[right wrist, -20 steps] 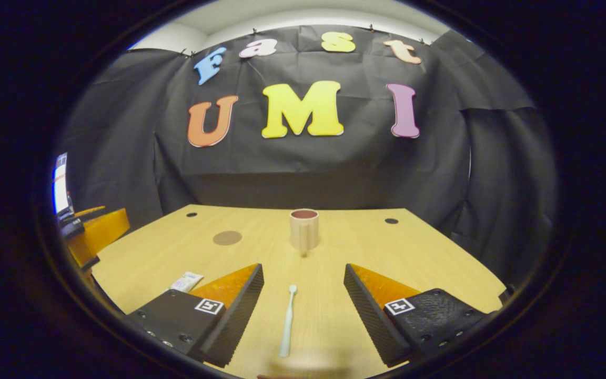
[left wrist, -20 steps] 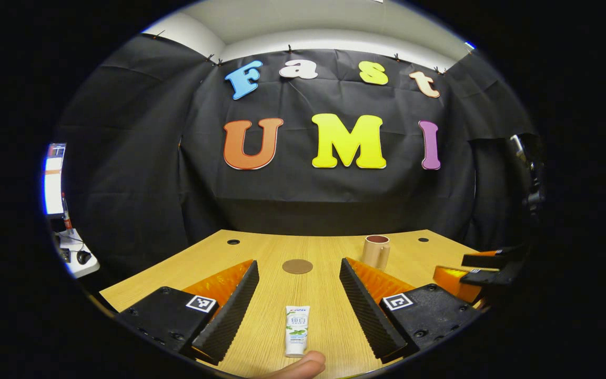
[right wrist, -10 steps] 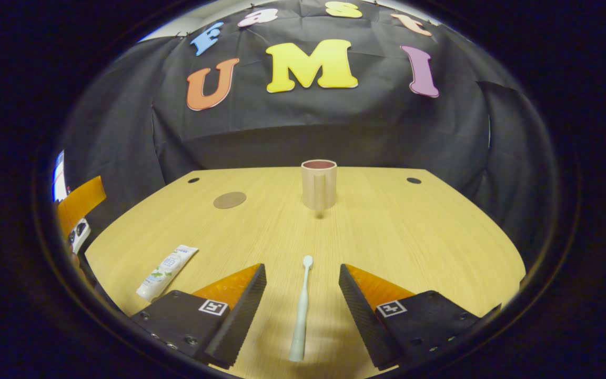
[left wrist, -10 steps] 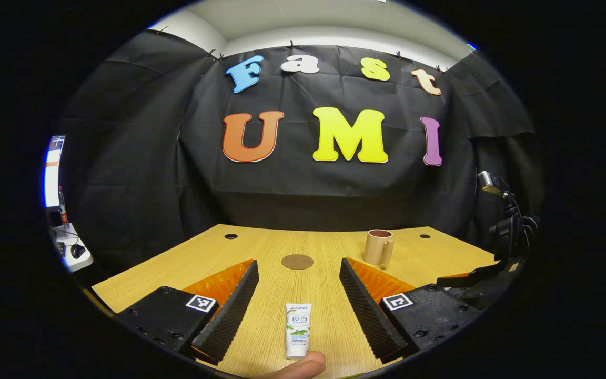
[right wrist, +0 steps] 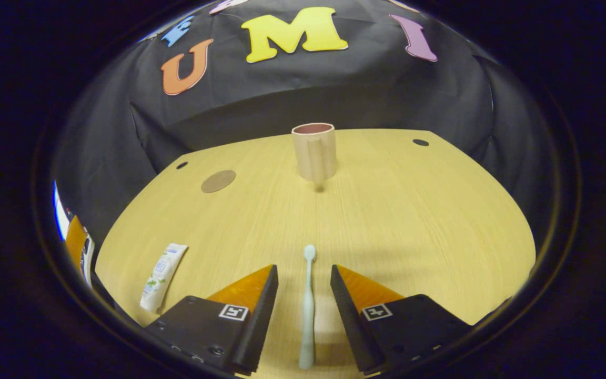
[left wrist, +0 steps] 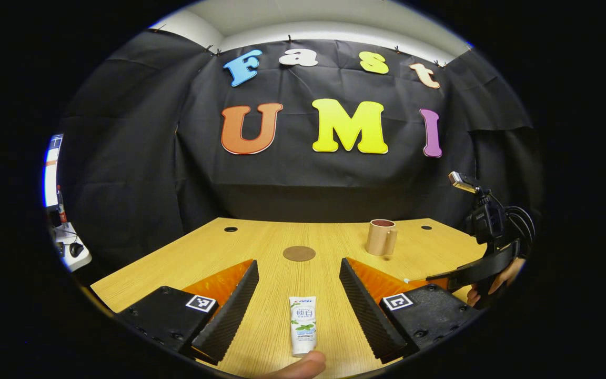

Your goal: Put the toothbrush and toothpaste on the desktop into the cup, then pick up the cup and place it on the coaster on the desktop.

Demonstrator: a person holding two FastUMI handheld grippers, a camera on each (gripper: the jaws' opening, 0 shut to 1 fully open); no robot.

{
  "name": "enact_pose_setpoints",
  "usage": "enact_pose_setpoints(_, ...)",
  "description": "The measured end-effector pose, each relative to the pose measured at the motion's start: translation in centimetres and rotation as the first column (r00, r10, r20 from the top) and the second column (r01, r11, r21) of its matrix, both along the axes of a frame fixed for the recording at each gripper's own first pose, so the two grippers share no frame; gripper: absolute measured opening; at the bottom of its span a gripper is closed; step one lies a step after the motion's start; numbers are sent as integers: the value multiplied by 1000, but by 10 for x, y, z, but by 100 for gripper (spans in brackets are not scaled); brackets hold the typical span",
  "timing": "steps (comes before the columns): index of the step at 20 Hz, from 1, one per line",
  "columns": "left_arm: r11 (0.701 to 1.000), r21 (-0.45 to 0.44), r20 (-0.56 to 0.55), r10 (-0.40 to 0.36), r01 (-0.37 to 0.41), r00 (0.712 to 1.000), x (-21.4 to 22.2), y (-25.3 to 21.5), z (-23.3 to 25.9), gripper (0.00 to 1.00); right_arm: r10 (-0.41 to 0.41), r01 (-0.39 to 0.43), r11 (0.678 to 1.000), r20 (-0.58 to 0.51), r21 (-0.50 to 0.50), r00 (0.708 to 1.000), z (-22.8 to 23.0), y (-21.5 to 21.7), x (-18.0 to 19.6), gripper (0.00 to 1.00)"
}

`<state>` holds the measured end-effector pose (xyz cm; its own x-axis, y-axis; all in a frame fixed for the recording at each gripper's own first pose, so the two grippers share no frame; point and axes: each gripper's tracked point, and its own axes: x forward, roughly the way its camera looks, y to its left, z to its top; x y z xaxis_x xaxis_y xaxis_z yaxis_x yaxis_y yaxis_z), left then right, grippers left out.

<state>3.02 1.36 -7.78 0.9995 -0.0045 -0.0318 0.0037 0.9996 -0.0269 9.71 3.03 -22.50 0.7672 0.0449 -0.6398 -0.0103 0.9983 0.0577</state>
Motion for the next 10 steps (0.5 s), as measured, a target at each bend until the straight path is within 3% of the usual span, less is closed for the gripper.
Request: enact_pose_setpoints(10, 1000, -22, -18, -6, 6, 1000, -3, 5, -3, 99, -42, 33, 996, -106, -81, 993, -18, -9, -1, 46)
